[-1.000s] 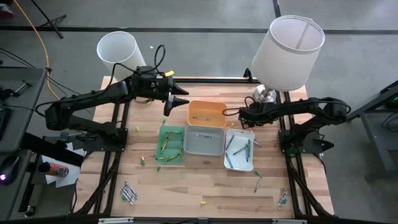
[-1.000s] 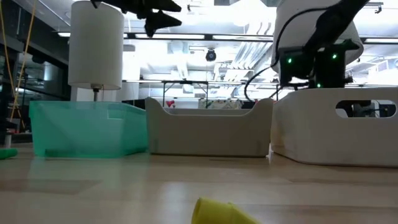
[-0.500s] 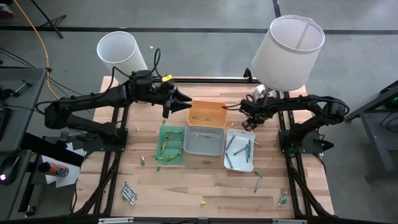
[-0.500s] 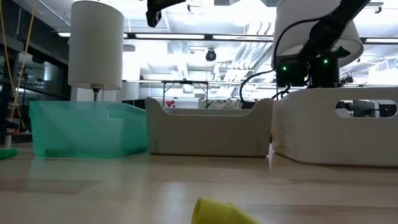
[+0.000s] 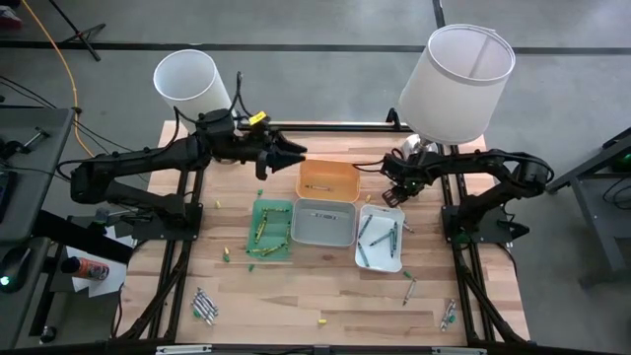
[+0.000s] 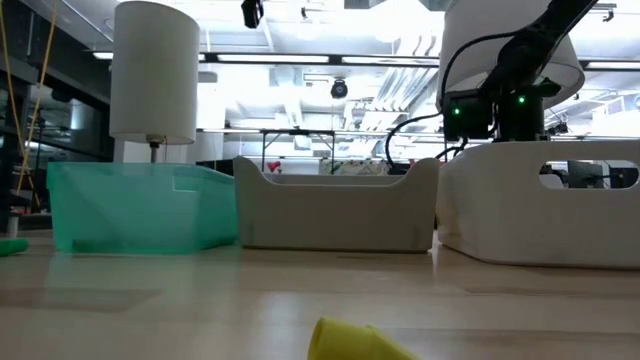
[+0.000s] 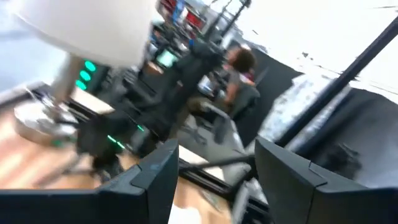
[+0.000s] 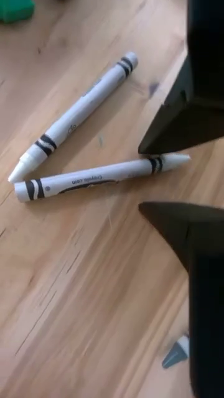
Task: Sort crayons
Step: Put the white crayon into the gray bin
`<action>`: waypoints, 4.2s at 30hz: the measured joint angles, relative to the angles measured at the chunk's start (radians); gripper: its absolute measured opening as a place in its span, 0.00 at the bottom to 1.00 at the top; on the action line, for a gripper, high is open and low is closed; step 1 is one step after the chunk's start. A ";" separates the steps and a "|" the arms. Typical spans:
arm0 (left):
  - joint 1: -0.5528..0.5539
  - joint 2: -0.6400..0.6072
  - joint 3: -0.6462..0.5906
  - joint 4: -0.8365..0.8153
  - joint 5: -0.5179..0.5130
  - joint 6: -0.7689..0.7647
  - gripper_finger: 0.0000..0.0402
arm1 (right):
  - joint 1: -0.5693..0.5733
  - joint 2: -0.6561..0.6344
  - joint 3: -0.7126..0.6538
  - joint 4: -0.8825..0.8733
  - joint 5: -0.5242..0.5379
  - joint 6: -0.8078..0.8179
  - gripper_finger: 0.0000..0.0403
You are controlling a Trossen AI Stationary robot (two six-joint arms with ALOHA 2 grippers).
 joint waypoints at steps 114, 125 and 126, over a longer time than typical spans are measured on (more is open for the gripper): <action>-1.373 0.622 0.108 -0.976 -0.263 0.074 0.49 | 0.678 -0.417 0.231 0.157 0.230 0.044 0.62; -1.426 0.646 0.099 -0.948 -0.286 0.048 0.45 | 0.678 -0.417 0.231 0.169 0.239 0.100 0.62; -1.432 0.646 0.099 -0.947 -0.286 0.048 0.44 | 0.678 -0.417 0.231 0.173 0.240 0.100 0.62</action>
